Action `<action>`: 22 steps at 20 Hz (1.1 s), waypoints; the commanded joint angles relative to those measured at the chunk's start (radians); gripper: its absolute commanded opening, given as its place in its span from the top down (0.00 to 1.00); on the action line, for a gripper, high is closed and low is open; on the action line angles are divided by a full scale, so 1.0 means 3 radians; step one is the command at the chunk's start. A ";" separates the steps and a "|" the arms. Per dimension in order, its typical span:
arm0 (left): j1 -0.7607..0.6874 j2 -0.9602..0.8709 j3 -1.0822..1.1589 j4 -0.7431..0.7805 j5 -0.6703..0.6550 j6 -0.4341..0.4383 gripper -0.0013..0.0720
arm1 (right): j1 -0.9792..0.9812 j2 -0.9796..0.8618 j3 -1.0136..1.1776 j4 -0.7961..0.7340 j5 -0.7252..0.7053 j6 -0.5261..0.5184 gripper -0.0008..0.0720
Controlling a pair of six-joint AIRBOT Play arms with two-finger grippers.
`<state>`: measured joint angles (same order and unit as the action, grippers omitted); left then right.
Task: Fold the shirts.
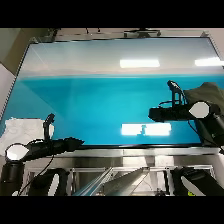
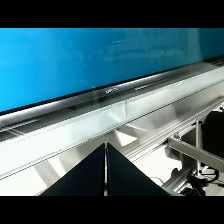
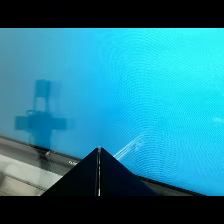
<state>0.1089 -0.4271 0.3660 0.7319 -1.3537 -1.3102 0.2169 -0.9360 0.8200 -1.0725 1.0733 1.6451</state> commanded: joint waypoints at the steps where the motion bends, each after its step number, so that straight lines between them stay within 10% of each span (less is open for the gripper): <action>1: -0.0001 0.0004 -0.0003 0.0004 0.0011 0.0001 0.96 | 0.0003 0.0003 -0.0001 0.0001 0.0000 0.0001 0.96; 13: 0.0022 0.0003 0.0387 0.0563 0.0319 -0.0024 0.96 | 0.0004 0.0003 -0.0001 0.0001 0.0000 0.0001 0.96; 17: 0.0380 0.0000 0.1052 0.1724 0.0314 -0.0615 0.00 | 0.0003 0.0003 -0.0001 0.0001 0.0000 0.0001 0.96; 22: 0.1333 -0.0313 0.1431 0.2861 0.0240 -0.0858 0.00 | 0.0003 0.0003 -0.0001 0.0001 0.0000 0.0001 0.96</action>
<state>0.3748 -0.4675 0.7357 1.3693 -1.2827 -1.5043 0.2169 -0.9360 0.8200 -1.0721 1.0729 1.6451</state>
